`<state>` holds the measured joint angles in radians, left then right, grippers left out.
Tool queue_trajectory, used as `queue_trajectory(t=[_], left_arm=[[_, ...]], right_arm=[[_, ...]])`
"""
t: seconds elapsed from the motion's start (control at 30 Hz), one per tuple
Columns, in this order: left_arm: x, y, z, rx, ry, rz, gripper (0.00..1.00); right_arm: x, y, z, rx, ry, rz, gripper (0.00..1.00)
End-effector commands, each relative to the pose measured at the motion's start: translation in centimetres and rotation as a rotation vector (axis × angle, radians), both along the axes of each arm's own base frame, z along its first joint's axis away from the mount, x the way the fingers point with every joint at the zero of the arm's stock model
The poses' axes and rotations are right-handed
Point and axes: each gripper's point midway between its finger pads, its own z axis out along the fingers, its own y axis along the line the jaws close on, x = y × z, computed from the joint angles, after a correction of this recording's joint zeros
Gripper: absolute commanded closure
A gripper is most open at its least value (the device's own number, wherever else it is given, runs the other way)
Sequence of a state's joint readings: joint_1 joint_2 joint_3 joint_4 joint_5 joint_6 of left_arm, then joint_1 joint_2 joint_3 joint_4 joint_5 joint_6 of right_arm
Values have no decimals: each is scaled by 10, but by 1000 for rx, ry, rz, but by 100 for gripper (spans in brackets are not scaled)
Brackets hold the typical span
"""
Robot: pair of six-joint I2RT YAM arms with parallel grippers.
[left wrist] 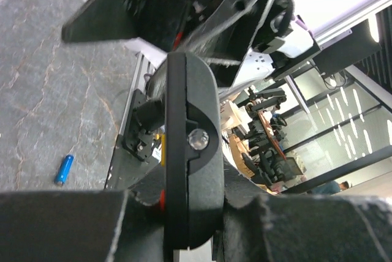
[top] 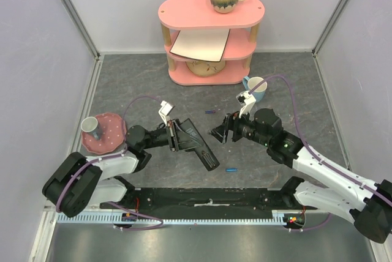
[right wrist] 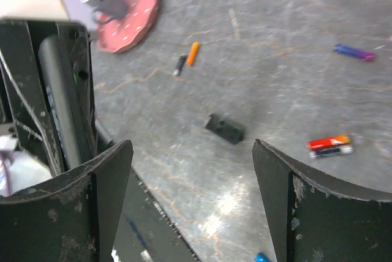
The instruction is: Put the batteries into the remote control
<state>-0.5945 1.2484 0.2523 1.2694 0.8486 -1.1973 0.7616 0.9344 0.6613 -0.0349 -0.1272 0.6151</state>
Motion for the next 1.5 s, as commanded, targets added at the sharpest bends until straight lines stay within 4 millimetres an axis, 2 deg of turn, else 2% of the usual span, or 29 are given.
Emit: queue_trajectory(t=[0.0,0.17,0.33,0.5,0.67,0.7,0.83,1.13,1.33,1.43,1.47], left_arm=[[1,2,38,-79,-184,22,98],[14,2,36,-49,-171,99,98],[20,2,37,-39,-170,127,98],[18,2,32,-12,-159,117,98],[23,5,18,65,-141,158,98],[22,7,18,68,-146,168,98],[28,12,19,70,-144,211,98],[32,8,27,56,-149,203,98],[35,6,39,19,-156,197,98],[35,4,41,15,-157,194,98],[36,5,42,14,-158,197,98]], right_arm=[[-28,23,7,115,32,183,13],[-42,25,3,136,42,250,15],[-45,25,6,178,51,247,16],[-31,13,22,238,22,127,15],[-44,26,40,296,-7,249,15],[-52,31,35,281,13,315,15],[-60,33,17,223,45,367,17],[-76,39,9,227,57,477,22],[-78,47,-15,182,113,491,36],[-76,47,-15,194,113,475,48],[-76,47,-14,201,118,468,56]])
